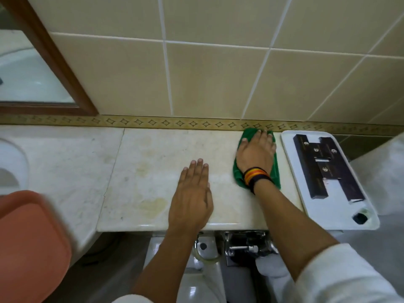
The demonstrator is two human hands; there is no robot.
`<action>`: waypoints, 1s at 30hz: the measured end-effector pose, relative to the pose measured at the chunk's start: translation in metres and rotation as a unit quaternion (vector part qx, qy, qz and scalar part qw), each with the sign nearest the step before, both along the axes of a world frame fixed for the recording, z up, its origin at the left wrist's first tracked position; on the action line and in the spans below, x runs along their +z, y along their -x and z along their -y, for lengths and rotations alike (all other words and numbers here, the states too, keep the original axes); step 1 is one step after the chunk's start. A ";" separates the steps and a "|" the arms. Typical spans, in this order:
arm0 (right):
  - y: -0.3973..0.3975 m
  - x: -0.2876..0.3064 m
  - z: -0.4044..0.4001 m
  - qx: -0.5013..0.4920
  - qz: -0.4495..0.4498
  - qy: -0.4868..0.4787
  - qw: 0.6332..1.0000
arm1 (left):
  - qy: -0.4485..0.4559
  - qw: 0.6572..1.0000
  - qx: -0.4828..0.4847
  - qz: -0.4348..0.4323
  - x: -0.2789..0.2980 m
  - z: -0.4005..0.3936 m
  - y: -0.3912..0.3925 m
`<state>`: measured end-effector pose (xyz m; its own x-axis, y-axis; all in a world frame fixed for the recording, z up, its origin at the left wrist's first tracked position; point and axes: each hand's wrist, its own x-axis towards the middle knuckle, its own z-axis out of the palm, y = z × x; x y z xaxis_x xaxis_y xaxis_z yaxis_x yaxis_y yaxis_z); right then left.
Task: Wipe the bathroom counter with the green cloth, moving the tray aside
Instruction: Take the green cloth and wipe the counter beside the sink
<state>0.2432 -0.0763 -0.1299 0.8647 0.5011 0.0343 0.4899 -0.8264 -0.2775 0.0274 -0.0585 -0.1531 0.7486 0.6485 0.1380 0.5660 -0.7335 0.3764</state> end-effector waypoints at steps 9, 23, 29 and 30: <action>0.074 0.024 -0.005 0.189 -0.203 -0.205 0.939 | 0.033 0.981 0.087 0.171 0.031 0.003 0.008; 0.035 -0.005 0.049 0.145 -0.150 -0.270 0.940 | 0.011 0.989 0.130 -0.064 0.027 -0.087 -0.032; 0.037 -0.002 0.045 0.152 -0.142 -0.255 0.944 | -0.009 0.957 0.280 -0.074 0.025 -0.193 0.108; 0.037 -0.002 0.044 0.155 -0.139 -0.253 0.945 | -0.009 0.948 0.305 -0.094 0.025 -0.198 0.119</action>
<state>0.2061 -0.1202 -0.1322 0.6898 0.7122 0.1303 0.5369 -0.3825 -0.7520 -0.0917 0.1400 -0.1282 0.2469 0.9675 0.0544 0.9428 -0.2528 0.2171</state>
